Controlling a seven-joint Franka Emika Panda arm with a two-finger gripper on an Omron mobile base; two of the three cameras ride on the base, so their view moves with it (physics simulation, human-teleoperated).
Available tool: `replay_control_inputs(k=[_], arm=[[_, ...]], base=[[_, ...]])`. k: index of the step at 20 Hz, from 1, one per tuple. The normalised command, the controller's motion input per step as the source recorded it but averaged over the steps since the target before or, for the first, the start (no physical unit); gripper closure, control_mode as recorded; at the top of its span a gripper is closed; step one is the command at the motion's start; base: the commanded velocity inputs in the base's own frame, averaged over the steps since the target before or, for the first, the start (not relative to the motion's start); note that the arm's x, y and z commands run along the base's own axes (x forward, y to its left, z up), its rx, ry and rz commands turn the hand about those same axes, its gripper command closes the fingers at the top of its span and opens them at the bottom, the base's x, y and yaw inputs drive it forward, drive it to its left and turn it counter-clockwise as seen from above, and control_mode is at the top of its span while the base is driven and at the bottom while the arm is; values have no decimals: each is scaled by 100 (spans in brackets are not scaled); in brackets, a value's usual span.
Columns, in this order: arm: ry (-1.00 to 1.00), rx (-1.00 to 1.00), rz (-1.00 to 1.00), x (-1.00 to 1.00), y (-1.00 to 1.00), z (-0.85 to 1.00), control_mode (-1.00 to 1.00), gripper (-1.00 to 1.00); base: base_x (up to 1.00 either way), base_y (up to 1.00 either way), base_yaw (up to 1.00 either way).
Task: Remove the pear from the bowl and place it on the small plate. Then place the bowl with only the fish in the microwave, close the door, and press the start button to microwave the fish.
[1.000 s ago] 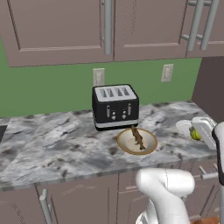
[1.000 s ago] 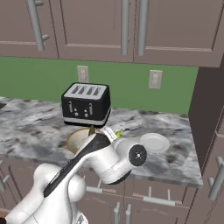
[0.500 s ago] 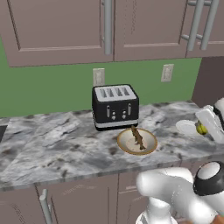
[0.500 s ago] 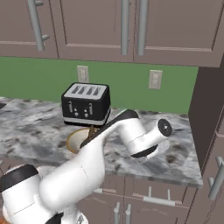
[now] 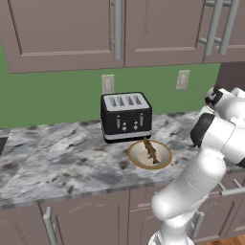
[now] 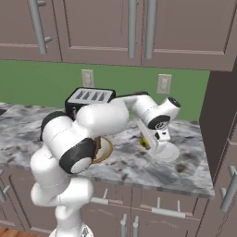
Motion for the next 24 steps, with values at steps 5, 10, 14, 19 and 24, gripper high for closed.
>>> replay_control_inputs(k=[5,10,14,19,24], arm=[[28,6,0,44,-60,-60,-100,100],[19,4,1,33,-55,-36,-100,100],[12,3,3,34,-43,-20,-100,100],[21,-1,0,69,15,-74,-100,100],[8,-1,0,38,28,-37,-100,-100]], base=[[0,0,0],[0,0,0],[0,0,0],[0,0,0],[0,0,0]])
